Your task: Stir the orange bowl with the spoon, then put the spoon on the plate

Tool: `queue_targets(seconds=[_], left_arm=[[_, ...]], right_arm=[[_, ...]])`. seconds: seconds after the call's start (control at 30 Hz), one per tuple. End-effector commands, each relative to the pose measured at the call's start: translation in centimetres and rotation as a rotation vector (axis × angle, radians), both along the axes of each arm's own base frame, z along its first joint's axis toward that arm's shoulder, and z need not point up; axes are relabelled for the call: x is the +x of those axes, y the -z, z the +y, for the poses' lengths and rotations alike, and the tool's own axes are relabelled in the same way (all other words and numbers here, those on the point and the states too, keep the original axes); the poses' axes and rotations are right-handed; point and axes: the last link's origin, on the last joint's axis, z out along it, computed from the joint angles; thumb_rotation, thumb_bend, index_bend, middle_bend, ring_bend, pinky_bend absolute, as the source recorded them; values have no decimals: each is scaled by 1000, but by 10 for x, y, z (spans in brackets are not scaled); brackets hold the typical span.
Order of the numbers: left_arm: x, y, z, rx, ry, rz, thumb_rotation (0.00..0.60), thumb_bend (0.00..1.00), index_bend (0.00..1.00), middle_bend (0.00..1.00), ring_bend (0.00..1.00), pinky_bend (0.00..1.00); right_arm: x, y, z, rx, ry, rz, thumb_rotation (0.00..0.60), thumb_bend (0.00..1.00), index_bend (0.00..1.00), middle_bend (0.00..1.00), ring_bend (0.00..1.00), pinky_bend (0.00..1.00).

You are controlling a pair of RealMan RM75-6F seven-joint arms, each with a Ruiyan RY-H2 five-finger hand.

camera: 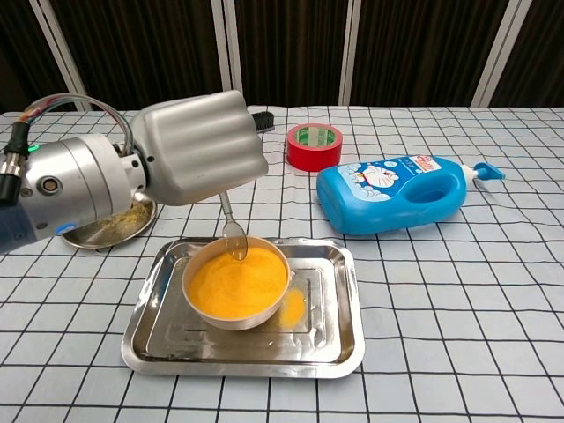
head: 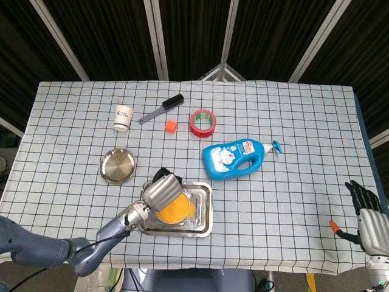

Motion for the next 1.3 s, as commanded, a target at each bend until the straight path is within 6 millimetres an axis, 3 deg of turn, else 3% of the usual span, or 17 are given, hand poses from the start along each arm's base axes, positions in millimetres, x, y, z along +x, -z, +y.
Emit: queue_targets(seconds=[0.03, 0.77, 1.3], left_arm=[[0, 3, 2, 9, 9, 12, 600, 890, 762, 1000, 1000, 978], [-3, 15, -19, -59, 36, 23, 600, 889, 762, 1000, 1000, 978], [1, 3, -32, -101, 67, -21, 600, 890, 763, 1000, 1000, 979]], right_arm=[[0, 0, 0, 0, 0, 1, 600, 311, 0, 0, 0, 0], [0, -1, 0, 1, 0, -2, 600, 312, 0, 0, 0, 0], [0, -1, 0, -3, -1, 0, 600, 311, 0, 0, 0, 0]])
